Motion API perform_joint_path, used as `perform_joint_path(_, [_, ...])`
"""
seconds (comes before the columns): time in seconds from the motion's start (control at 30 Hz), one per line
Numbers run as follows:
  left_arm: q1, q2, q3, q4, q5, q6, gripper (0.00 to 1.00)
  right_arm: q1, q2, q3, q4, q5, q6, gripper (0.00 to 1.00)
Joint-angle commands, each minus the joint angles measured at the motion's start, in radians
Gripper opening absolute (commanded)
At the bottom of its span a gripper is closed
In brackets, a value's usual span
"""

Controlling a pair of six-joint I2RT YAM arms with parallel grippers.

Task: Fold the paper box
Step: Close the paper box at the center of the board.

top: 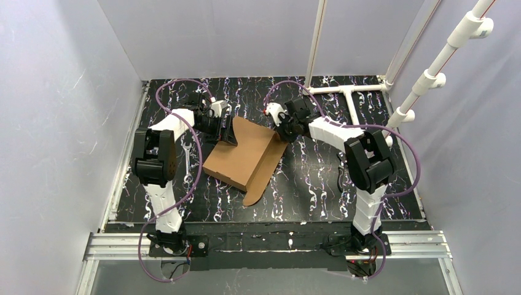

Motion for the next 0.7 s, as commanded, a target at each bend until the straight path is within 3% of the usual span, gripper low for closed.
perform_joint_path(0.0, [-0.026, -0.001, 0.030, -0.028, 0.070, 0.015, 0.93, 0.019, 0.017, 0.079, -0.031, -0.064, -0.035, 0.02])
perform_joint_path(0.67, [-0.041, -0.009, 0.036, -0.026, 0.051, -0.009, 0.92, 0.030, 0.138, 0.291, -0.208, -0.027, -0.093, 0.08])
